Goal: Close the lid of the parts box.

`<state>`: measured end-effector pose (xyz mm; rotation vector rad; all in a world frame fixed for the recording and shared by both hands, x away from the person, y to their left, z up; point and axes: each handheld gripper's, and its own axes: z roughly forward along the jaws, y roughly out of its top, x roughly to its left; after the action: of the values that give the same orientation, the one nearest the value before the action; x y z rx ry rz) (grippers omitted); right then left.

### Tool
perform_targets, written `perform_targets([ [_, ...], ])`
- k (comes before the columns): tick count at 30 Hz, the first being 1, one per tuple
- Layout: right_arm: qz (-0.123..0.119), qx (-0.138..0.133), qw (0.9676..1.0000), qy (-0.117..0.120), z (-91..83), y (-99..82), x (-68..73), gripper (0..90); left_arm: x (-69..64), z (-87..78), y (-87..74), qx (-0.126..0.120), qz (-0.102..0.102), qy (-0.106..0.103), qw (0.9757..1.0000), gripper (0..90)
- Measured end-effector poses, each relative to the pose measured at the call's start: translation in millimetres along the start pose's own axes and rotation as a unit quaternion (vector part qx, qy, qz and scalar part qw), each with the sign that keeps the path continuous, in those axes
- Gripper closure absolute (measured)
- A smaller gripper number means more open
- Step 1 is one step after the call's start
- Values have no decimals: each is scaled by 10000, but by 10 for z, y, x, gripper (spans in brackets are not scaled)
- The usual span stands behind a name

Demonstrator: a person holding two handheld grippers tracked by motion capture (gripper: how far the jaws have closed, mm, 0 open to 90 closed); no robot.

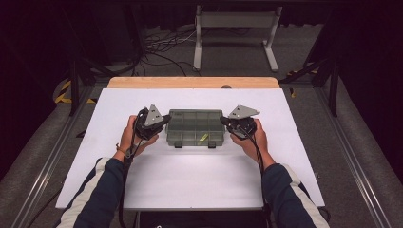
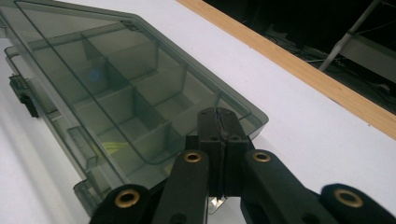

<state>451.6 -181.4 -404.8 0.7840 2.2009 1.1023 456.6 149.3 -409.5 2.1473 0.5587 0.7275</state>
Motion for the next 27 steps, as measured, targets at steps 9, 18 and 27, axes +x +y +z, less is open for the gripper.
perform_targets([
  [9,-32,-1,9999,138,-44,-48,77,900,-108,-24,-40,-68,29,-170,9998,869],
  [18,-81,62,9997,212,-34,-125,153,900,-182,-13,-85,-63,45,-257,9996,871],
  [27,-61,78,9996,263,-30,-177,198,900,-254,2,-122,-61,84,-323,9994,868],
])
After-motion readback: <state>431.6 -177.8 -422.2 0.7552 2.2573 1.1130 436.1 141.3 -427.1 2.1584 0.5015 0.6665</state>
